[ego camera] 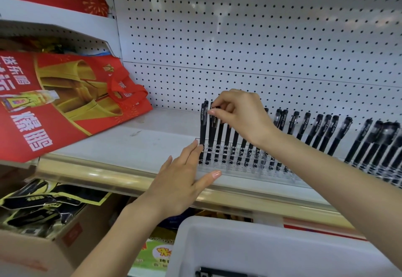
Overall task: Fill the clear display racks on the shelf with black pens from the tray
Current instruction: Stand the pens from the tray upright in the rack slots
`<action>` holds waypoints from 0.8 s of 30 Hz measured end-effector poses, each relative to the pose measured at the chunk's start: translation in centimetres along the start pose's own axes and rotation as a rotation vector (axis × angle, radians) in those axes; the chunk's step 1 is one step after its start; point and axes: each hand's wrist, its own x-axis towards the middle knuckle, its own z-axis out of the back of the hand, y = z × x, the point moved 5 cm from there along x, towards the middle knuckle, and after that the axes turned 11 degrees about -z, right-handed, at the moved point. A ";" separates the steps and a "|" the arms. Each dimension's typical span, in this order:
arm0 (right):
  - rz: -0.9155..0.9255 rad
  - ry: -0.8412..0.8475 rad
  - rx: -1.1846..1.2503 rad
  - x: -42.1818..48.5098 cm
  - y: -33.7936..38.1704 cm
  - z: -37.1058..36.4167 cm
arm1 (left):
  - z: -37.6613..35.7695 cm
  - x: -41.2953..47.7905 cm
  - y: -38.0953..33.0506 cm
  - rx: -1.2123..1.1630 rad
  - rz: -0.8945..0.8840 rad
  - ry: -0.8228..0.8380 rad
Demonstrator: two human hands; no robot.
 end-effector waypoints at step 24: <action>-0.024 0.058 -0.056 -3.9 1.9 2.1 | 0.1 -4.2 -3.7 -0.068 -0.052 -0.155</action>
